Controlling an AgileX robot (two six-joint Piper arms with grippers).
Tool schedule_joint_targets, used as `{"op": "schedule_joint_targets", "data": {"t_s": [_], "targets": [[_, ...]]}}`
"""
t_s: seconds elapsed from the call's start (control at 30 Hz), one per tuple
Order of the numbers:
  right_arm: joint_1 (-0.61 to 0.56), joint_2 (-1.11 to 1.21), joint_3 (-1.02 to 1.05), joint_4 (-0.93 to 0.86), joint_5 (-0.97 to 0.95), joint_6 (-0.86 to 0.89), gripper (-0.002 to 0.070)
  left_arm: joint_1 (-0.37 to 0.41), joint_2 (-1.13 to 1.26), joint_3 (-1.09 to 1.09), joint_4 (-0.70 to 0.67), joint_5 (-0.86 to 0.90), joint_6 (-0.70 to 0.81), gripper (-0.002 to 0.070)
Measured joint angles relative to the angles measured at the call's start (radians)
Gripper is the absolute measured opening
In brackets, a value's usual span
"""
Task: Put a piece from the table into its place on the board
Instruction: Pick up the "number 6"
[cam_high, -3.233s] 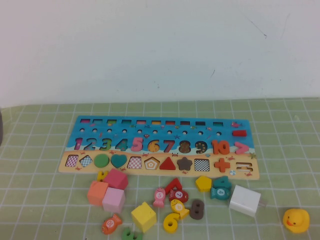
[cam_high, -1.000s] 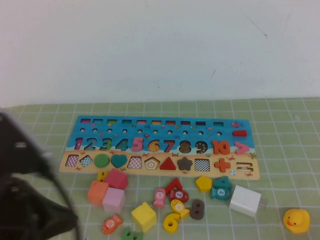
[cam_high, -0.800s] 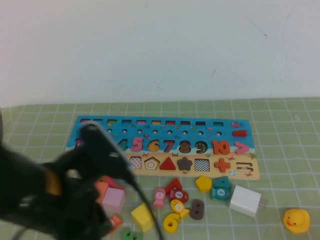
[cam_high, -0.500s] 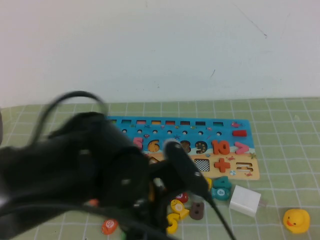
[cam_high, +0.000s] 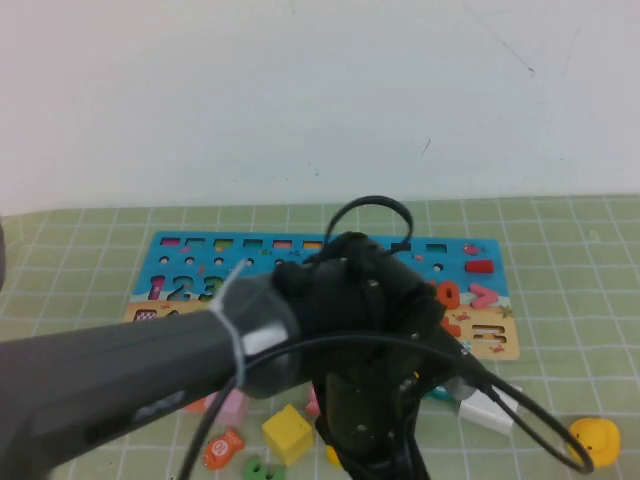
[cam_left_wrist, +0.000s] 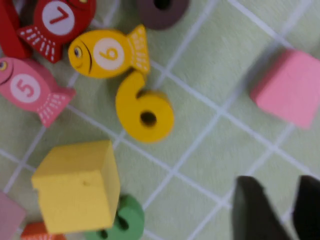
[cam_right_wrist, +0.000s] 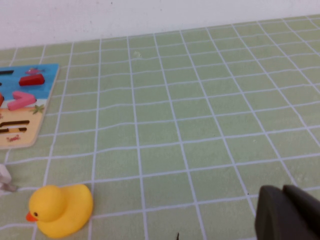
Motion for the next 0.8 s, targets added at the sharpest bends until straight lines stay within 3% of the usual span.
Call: {"op": "schedule_joint_targets", "data": {"t_s": [0.17, 0.27, 0.53, 0.8], "targets": [[0.000, 0.000, 0.000, 0.000, 0.000, 0.000, -0.0001, 0.000, 0.073, -0.040, 0.066, -0.007, -0.169, 0.0389], [0.000, 0.000, 0.000, 0.000, 0.000, 0.000, -0.0001, 0.018, 0.094, -0.043, 0.089, -0.024, -0.236, 0.0449], [0.000, 0.000, 0.000, 0.000, 0.000, 0.000, -0.0001, 0.119, 0.101, -0.047, 0.028, -0.073, -0.230, 0.0416], [0.000, 0.000, 0.000, 0.000, 0.000, 0.000, -0.0001, 0.125, 0.130, -0.047, -0.027, -0.105, -0.177, 0.0386]]}}
